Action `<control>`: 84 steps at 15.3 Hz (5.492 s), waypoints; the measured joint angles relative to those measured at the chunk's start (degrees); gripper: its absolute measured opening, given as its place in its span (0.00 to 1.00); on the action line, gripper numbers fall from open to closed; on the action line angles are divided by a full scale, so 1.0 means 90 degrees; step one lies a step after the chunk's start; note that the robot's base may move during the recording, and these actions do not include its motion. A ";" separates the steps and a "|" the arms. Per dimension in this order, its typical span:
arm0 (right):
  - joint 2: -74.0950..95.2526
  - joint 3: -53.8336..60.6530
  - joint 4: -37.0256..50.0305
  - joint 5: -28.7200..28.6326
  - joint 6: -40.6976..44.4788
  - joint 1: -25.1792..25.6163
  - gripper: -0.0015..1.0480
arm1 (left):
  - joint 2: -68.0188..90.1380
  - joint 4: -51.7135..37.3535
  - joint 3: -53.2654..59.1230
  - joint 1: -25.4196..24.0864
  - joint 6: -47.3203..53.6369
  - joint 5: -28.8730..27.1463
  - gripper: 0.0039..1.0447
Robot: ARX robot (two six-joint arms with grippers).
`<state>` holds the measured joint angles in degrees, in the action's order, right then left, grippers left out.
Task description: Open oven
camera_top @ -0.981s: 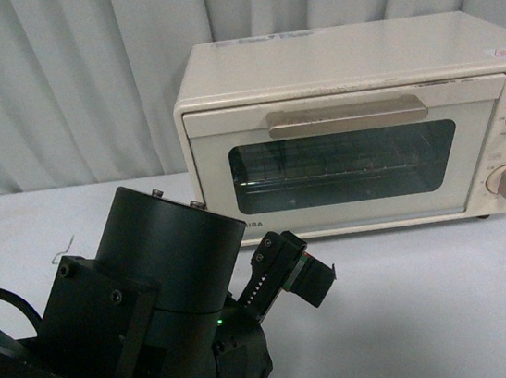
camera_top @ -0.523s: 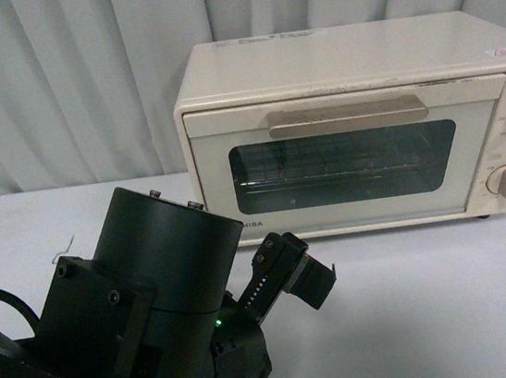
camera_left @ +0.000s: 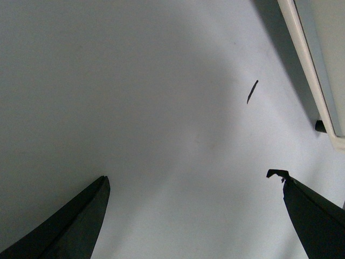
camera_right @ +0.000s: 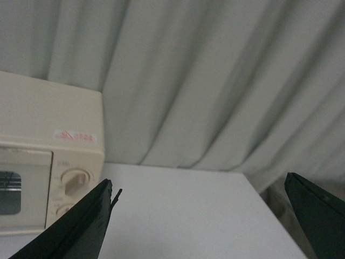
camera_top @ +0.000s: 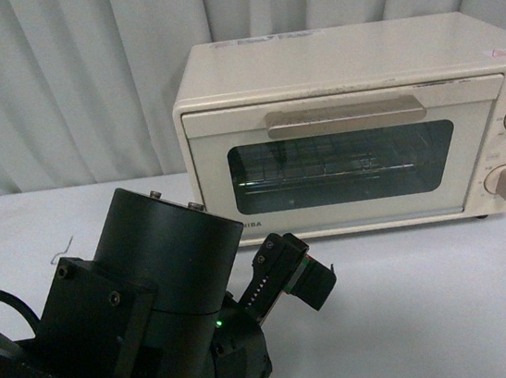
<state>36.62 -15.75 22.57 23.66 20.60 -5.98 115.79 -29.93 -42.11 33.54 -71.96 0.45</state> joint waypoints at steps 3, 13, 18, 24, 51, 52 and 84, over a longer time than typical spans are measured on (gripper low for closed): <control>0.3050 -0.1642 0.1149 -0.0517 0.1501 -0.0182 0.94 | 0.0000 -0.0007 0.0002 0.0000 0.0000 0.0022 0.94; 0.6071 -0.4337 0.0648 -0.1345 0.5391 -0.1030 0.52 | 0.0000 -0.0007 0.0002 0.0000 0.0000 0.0022 0.94; 0.6227 -0.4289 0.0126 -0.1914 0.6186 -0.1304 0.02 | 0.0000 -0.0010 0.0002 0.0000 0.0000 0.0024 0.94; 0.6227 -0.3951 -0.0644 -0.2293 0.6205 -0.1593 0.02 | 0.0000 -0.0010 0.0002 0.0000 0.0000 0.0024 0.94; 0.6912 -0.4359 -0.1054 -0.2943 0.5561 -0.1328 0.02 | 0.0000 -0.0010 0.0002 0.0000 0.0000 0.0022 0.94; 0.6868 -0.4328 -0.1120 -0.2982 0.5486 -0.1326 0.02 | 0.0000 -0.0010 0.0002 0.0000 0.0000 0.0024 0.94; 0.4949 -0.4724 -0.3886 -0.3898 0.4442 -0.0918 0.94 | -0.0002 -0.0007 0.0012 0.0000 -0.0005 0.0024 0.94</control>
<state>81.17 -58.26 -12.40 -11.42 60.58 -14.24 115.77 -30.00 -42.00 33.54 -72.01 0.67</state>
